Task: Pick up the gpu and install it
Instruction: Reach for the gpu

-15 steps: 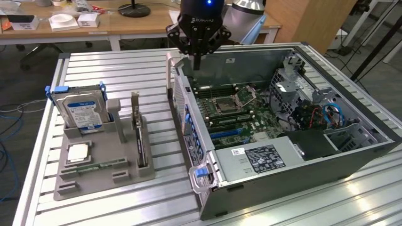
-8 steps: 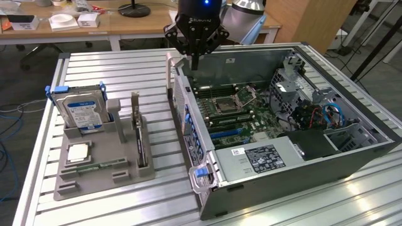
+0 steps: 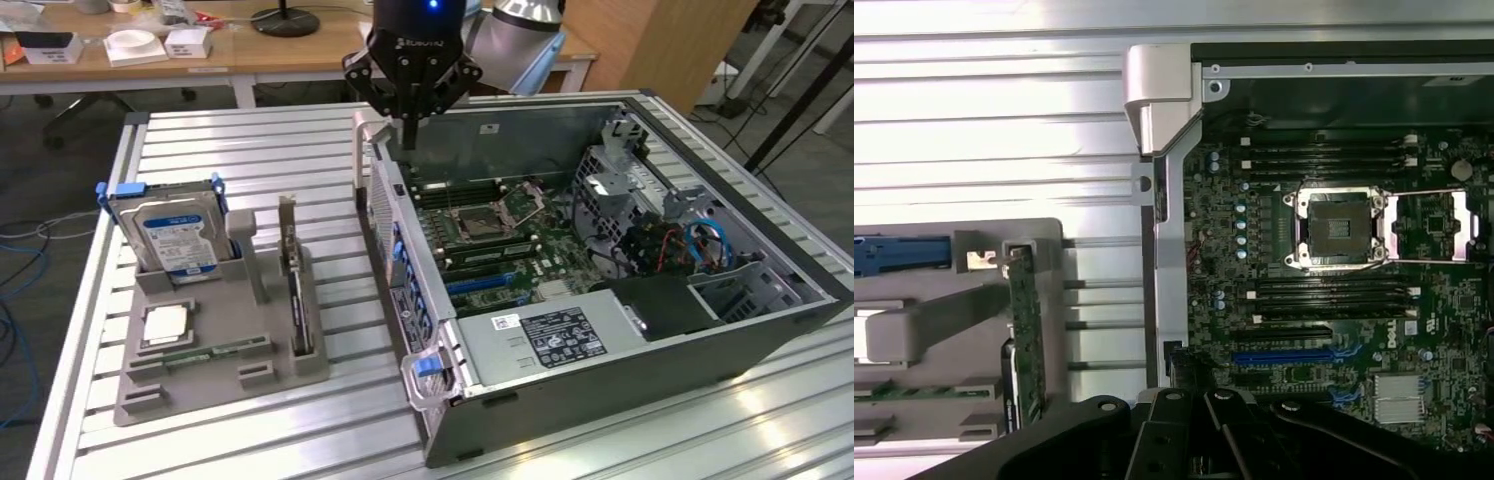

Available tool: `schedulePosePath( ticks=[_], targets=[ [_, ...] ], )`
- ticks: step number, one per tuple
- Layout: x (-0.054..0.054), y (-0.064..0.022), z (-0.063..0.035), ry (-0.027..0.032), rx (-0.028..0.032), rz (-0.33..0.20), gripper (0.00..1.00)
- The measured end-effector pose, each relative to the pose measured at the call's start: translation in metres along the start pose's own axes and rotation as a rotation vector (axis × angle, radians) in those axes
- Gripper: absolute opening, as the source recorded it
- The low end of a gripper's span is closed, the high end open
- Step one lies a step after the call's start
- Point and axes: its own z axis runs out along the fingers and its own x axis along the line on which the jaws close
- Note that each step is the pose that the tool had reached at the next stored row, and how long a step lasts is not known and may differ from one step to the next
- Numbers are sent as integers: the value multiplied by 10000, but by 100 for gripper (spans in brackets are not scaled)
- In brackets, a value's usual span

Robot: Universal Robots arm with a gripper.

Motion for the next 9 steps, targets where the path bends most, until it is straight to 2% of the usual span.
schedulePosePath(
  ticks=[9],
  targets=[
    [69,-4,0,2,-1,-48,11]
  ],
)
